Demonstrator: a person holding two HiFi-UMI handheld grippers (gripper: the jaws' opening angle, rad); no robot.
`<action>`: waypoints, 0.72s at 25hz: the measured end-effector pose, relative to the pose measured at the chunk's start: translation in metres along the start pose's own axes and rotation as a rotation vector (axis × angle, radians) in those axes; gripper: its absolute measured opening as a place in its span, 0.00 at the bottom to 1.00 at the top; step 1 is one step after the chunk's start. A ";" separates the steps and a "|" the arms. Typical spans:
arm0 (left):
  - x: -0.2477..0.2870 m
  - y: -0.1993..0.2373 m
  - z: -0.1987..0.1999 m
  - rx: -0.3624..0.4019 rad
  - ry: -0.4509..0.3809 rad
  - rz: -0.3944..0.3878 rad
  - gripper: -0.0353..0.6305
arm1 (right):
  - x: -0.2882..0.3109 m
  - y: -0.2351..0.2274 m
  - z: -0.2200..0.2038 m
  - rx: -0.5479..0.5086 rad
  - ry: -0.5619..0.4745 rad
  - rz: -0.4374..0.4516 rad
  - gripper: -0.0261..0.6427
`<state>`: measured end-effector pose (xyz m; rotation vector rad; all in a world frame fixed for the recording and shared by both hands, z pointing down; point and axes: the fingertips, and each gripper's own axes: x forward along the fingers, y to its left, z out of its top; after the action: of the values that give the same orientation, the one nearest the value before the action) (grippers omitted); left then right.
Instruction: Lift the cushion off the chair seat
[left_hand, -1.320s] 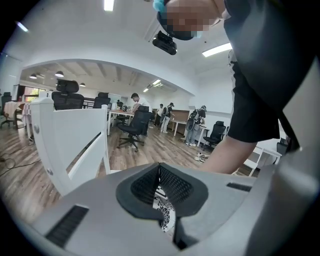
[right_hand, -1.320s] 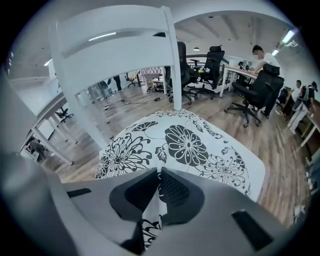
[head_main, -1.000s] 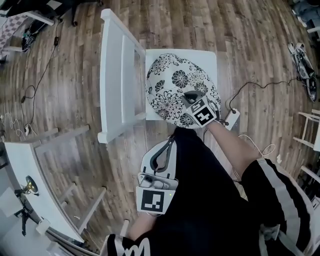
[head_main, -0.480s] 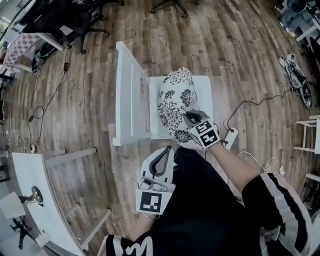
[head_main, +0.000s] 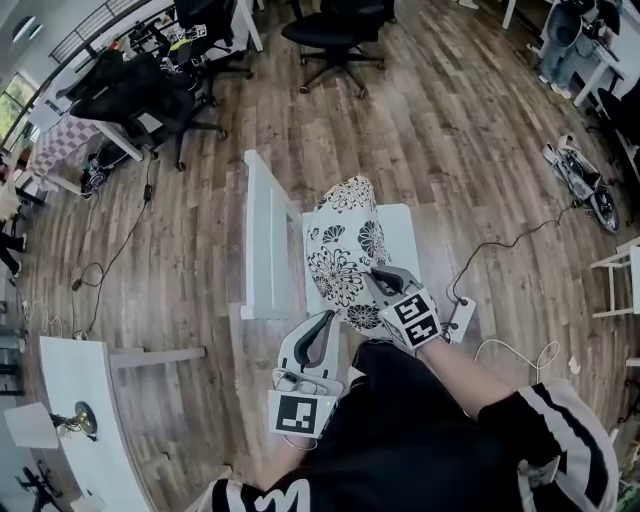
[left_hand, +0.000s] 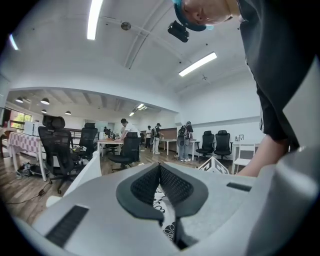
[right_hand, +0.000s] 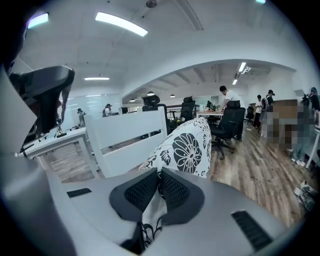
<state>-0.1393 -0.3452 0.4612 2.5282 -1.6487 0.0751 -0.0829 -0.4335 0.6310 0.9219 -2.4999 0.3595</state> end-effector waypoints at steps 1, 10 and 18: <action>0.001 0.000 0.005 0.009 -0.014 -0.003 0.06 | -0.006 0.001 0.010 0.005 -0.027 -0.007 0.09; 0.000 0.002 0.031 0.099 -0.009 -0.037 0.06 | -0.063 0.012 0.083 0.033 -0.231 -0.069 0.09; 0.005 0.008 0.047 0.126 -0.065 -0.064 0.06 | -0.088 0.022 0.130 0.003 -0.380 -0.104 0.09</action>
<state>-0.1458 -0.3586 0.4158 2.7019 -1.6342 0.0950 -0.0796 -0.4191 0.4729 1.2124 -2.7727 0.1651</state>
